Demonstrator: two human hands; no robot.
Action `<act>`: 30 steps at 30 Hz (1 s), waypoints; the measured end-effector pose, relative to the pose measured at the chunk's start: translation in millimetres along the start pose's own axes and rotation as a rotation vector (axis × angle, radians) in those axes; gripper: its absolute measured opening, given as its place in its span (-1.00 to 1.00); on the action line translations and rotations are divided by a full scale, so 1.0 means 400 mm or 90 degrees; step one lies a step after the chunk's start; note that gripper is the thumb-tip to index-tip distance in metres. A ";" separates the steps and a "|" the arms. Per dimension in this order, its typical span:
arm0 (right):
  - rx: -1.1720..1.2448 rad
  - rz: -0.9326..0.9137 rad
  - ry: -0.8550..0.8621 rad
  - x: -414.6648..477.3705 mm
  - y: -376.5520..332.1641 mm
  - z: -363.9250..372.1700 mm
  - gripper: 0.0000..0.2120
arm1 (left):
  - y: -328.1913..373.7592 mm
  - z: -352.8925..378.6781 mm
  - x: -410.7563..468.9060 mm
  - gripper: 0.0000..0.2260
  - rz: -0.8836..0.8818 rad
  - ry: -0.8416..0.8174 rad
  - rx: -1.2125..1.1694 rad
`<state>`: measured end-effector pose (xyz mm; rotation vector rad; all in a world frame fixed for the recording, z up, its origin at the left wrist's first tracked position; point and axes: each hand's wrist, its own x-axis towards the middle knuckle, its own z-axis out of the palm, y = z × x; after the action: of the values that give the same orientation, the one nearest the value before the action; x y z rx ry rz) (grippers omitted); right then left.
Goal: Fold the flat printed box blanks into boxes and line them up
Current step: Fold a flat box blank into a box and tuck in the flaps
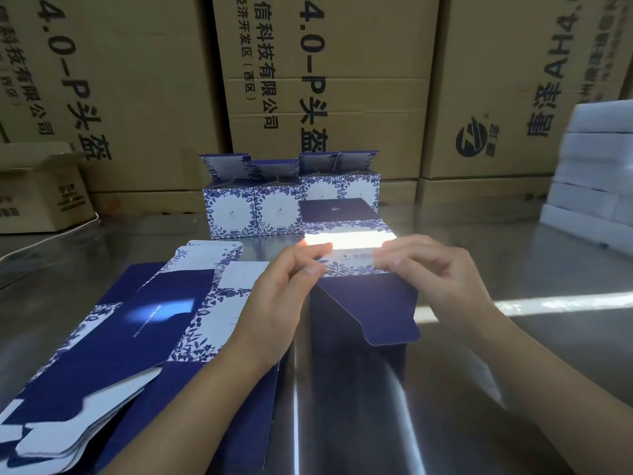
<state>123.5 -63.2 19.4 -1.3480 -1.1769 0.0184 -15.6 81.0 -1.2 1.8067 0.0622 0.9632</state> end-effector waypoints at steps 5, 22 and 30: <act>-0.002 -0.023 -0.005 -0.002 -0.002 0.002 -0.91 | 0.015 0.006 -0.008 -0.83 0.018 -0.011 0.050; -0.117 -0.071 -0.074 0.000 0.003 0.012 -0.82 | 0.009 0.000 0.004 -0.76 0.069 -0.005 0.169; -0.124 -0.093 -0.050 -0.004 0.007 0.024 -0.85 | 0.004 0.007 0.002 -0.81 0.110 0.004 0.205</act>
<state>118.2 -56.3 14.1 -1.4369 -1.3700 -0.1527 -14.0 78.3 0.1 2.1315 0.0694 1.1298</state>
